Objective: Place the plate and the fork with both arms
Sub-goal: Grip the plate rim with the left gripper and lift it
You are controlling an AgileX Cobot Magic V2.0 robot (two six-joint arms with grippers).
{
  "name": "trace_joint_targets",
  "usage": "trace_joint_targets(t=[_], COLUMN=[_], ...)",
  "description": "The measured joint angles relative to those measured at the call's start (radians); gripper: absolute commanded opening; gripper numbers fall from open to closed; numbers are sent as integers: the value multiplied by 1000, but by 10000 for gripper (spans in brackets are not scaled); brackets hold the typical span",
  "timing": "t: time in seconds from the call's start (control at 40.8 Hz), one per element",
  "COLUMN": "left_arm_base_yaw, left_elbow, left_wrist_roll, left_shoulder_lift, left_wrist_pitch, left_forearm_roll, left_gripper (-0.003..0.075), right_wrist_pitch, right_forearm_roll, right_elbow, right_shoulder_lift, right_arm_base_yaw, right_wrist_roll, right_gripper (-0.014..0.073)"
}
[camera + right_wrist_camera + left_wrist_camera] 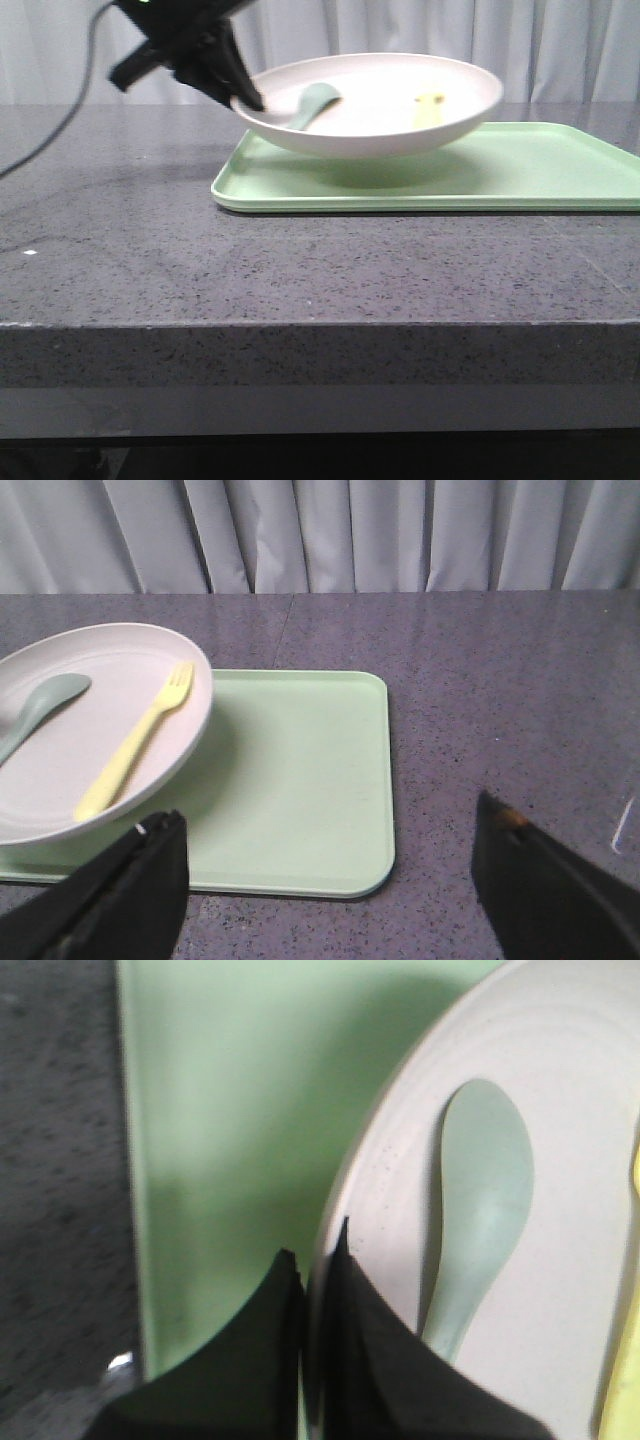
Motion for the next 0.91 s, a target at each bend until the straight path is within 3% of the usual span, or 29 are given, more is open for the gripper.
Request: trace_joint_targets(t=[0.27,0.638,0.736,0.908], left_arm_base_yaw=[-67,-70,-74,-80], left_elbow=[-176,-196,-196,-199], left_wrist_roll=[-60,-88,-90,-90], left_shoulder_lift=[147,177,177,177], left_wrist_pitch=[30,41,39,34], left_forearm_roll=[19,51,52,45], left_gripper=[-18,-13,52,247], right_wrist_pitch=[0,0,0,0], right_forearm_roll=[0,0,0,0], right_elbow=[0,0,0,0], right_shoulder_lift=[0,0,0,0], right_arm_base_yaw=[0,0,0,0], right_wrist_roll=[0,0,0,0], right_gripper=[603,603,603,603])
